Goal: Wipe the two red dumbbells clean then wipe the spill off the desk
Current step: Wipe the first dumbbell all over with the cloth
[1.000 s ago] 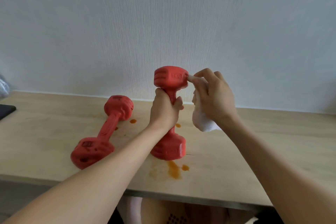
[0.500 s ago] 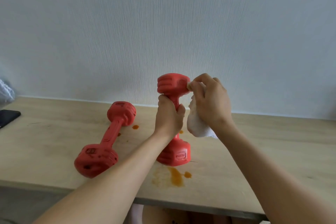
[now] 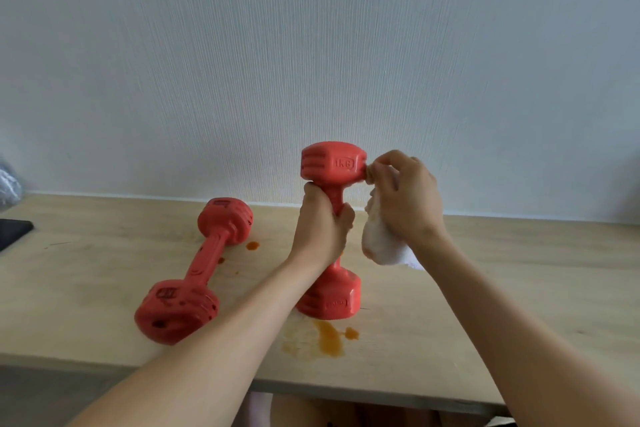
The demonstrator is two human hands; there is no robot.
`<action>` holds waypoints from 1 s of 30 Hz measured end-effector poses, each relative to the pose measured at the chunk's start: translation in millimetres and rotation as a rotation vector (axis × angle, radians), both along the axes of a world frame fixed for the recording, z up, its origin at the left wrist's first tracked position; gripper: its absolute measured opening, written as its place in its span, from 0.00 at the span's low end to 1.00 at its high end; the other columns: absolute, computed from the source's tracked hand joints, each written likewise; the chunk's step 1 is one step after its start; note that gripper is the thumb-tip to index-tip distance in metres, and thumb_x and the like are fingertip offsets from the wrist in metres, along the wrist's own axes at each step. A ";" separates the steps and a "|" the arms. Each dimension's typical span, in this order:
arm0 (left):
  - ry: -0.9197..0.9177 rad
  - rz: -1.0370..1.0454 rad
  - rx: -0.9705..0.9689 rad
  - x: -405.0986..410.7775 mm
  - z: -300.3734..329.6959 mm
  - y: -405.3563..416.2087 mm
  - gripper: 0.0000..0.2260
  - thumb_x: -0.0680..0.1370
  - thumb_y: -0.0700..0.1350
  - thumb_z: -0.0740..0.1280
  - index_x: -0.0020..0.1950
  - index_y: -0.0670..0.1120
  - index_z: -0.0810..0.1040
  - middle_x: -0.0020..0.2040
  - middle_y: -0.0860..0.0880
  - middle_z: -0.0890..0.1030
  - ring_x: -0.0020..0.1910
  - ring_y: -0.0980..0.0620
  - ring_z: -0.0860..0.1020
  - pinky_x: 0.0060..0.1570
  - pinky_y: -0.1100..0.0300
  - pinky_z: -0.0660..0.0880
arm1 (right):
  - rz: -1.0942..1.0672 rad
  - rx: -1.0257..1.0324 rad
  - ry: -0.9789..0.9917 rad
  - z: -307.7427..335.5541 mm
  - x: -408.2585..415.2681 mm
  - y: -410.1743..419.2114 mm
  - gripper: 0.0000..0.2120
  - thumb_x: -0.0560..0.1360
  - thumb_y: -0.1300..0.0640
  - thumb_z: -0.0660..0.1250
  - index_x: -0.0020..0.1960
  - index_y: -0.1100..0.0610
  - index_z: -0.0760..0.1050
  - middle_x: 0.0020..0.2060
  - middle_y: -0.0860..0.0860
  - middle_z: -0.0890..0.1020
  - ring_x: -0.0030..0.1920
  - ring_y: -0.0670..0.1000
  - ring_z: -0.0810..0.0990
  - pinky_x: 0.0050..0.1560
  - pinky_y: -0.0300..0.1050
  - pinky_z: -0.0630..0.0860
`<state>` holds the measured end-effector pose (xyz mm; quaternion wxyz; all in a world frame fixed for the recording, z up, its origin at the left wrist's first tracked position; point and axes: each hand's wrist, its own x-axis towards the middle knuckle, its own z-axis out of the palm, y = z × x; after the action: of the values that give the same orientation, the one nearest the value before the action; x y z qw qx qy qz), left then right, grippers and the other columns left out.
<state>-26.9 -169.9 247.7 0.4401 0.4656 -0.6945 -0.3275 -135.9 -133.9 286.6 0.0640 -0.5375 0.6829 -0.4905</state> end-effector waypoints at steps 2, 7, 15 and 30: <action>0.013 -0.031 0.006 0.9 0.5 0.8 0.09 0.75 0.35 0.62 0.49 0.42 0.62 0.37 0.45 0.76 0.34 0.49 0.77 0.32 0.57 0.73 | 0.008 0.000 -0.025 -1.0 -3.0 0.0 0.09 0.77 0.52 0.58 0.38 0.45 0.71 0.45 0.52 0.78 0.41 0.54 0.80 0.45 0.52 0.77; 0.038 -0.032 -0.003 5.1 3.5 0.3 0.08 0.75 0.34 0.62 0.49 0.41 0.63 0.33 0.49 0.74 0.27 0.58 0.74 0.25 0.71 0.68 | 0.037 -0.098 0.053 9.6 8.6 13.0 0.07 0.77 0.53 0.61 0.46 0.53 0.76 0.45 0.51 0.75 0.43 0.52 0.76 0.44 0.47 0.72; 0.054 -0.103 -0.021 4.0 1.0 8.9 0.09 0.74 0.34 0.62 0.49 0.44 0.63 0.35 0.46 0.76 0.30 0.52 0.75 0.28 0.63 0.71 | -0.004 -0.056 -0.019 -1.4 -7.0 10.8 0.08 0.78 0.55 0.59 0.41 0.49 0.73 0.44 0.52 0.75 0.42 0.54 0.79 0.46 0.50 0.76; 0.010 -0.128 -0.034 7.4 2.9 6.2 0.10 0.74 0.35 0.63 0.52 0.42 0.64 0.36 0.47 0.75 0.34 0.46 0.78 0.33 0.53 0.76 | 0.038 -0.095 0.020 1.3 -10.2 13.8 0.10 0.77 0.57 0.60 0.39 0.48 0.71 0.43 0.49 0.75 0.41 0.52 0.78 0.47 0.52 0.75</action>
<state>-19.4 -163.7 250.6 0.4297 0.4111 -0.7261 -0.3452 -146.1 -120.2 287.9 0.0408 -0.5575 0.6492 -0.5158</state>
